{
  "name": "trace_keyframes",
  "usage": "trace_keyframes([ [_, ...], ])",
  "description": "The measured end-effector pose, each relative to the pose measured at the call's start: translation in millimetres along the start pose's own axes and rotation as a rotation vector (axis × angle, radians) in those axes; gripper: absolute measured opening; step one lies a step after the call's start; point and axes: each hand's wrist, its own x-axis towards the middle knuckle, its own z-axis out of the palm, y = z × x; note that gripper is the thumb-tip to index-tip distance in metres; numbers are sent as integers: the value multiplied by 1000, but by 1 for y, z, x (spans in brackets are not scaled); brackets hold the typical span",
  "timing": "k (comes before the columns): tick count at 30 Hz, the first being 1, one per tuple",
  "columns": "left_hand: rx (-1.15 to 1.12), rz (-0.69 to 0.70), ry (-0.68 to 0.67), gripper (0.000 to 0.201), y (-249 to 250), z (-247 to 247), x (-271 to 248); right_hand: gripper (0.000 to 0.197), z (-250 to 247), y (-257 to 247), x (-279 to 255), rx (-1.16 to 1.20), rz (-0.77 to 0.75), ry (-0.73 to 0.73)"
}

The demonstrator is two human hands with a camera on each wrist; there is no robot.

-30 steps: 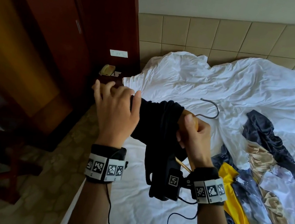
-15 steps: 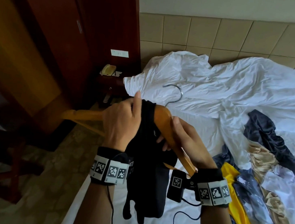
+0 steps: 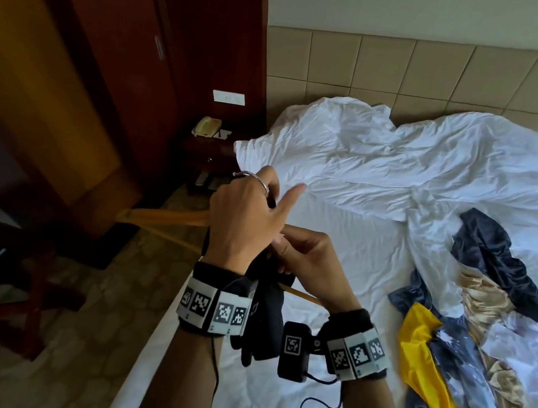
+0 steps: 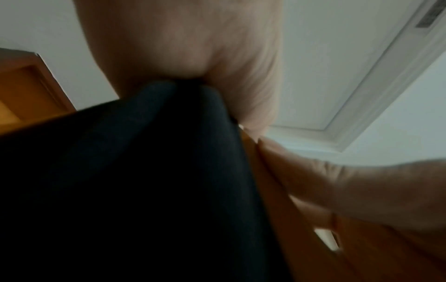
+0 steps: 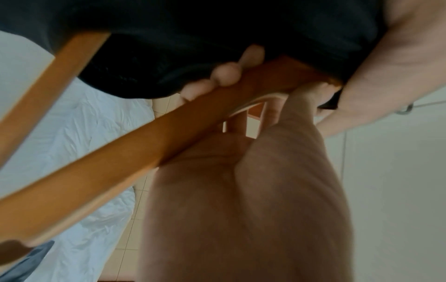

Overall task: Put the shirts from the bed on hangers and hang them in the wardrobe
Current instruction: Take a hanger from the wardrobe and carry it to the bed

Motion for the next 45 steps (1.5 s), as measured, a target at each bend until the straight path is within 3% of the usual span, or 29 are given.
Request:
trace_keyframes([
  [4,-97,-11,98,46,-14,4,0,33,3,-3,4,-53,72,34],
  [8,-128,-33,154,51,-18,1,1,19,-2,1,6,-131,33,100],
  [12,-144,-122,217,50,-31,-8,5,21,-35,17,6,-217,80,394],
  [14,-136,-176,285,48,-37,-12,7,25,-54,30,0,-186,195,597],
  [16,-139,-214,344,44,-37,-16,7,27,-71,44,-6,-171,345,693],
  [18,-135,-225,383,41,-34,-18,6,24,-83,57,-12,-258,498,634],
  [20,-129,-233,414,43,-31,-16,6,22,-84,62,-14,-295,643,473],
  [23,-143,-247,460,46,-27,-14,6,20,-70,53,-15,-279,730,248],
  [31,-285,-278,645,45,-26,-19,6,31,-40,37,-17,117,562,142],
  [37,-318,-265,651,42,-19,-13,3,28,16,46,2,7,570,41],
  [41,-289,-276,654,43,-20,-12,2,14,27,56,4,-161,456,138],
  [45,-269,-301,673,43,-34,-21,0,20,5,56,-4,-35,468,232],
])
